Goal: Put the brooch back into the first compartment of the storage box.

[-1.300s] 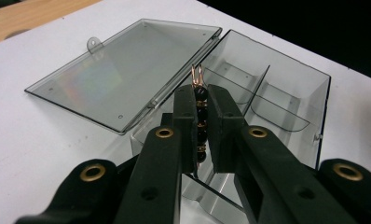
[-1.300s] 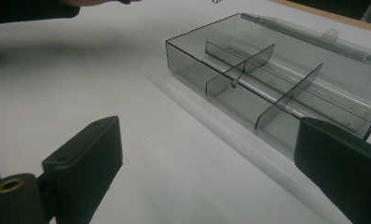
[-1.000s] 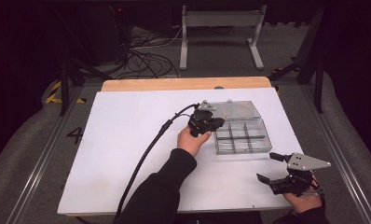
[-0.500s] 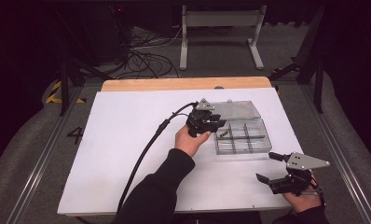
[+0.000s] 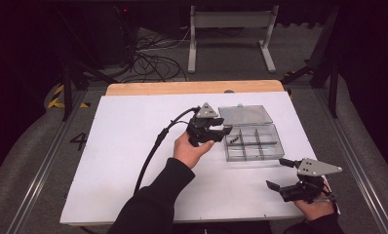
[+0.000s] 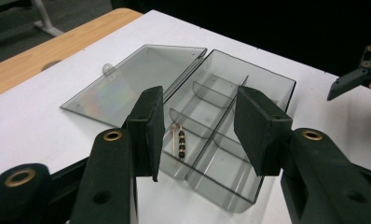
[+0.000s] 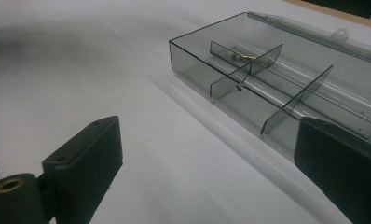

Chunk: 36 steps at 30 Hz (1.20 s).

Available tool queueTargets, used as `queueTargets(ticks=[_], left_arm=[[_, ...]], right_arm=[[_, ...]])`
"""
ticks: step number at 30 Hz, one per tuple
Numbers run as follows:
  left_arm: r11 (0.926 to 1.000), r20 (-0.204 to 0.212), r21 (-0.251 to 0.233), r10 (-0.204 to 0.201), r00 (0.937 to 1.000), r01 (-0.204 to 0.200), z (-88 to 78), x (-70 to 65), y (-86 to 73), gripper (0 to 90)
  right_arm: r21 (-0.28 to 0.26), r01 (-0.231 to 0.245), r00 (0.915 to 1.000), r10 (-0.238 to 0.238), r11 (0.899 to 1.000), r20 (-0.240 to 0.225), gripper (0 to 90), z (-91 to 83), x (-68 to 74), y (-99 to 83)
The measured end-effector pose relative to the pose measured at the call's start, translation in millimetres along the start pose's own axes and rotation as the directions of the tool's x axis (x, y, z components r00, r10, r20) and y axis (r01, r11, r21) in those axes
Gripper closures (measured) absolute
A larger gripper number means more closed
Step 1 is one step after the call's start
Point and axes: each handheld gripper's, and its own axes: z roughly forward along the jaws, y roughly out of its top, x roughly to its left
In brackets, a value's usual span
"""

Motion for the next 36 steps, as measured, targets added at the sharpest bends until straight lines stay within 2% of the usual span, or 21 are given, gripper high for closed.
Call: queueTargets(ticks=[6, 10, 11, 15, 27, 36], left_arm=[[0.9999, -0.008, -0.001, 0.014, 0.9999, -0.014, -13.0, -2.0, 0.8, 51.9], [0.9990, -0.016, 0.005, 0.045, 0.9989, -0.045, -21.9, -5.8, 2.7, 49.9], [0.9982, -0.031, 0.011, 0.059, 0.9978, -0.059, -25.3, -8.8, 3.5, 48.1], [0.9970, -0.033, 0.008, 0.077, 0.9965, -0.077, -29.8, -12.8, 4.6, 45.7], [0.9967, -0.018, -0.007, 0.081, 0.9966, -0.081, -49.6, -17.0, 6.2, 38.8], [0.9957, -0.020, -0.034, 0.085, 0.9962, -0.086, -69.4, -20.8, -3.5, 38.0]], right_arm=[[0.001, 0.001, 1.0000, -0.001, 1.000, 0.000, 7.9, 0.7, 0.6, 0.4], [0.002, 0.003, 1.0000, -0.003, 1.000, 0.000, 7.9, 0.9, 0.7, 0.4], [0.002, 0.003, 1.0000, -0.003, 1.000, 0.000, 8.0, 1.0, 0.7, 0.4], [0.007, 0.003, 1.0000, -0.003, 1.000, 0.000, 8.0, 1.6, 0.8, 0.7], [0.008, 0.007, 1.0000, -0.007, 1.000, -0.002, 7.9, 2.3, 1.8, 1.1], [0.010, 0.007, 1.0000, -0.007, 1.000, -0.003, 8.0, 3.0, 1.9, 1.3]])
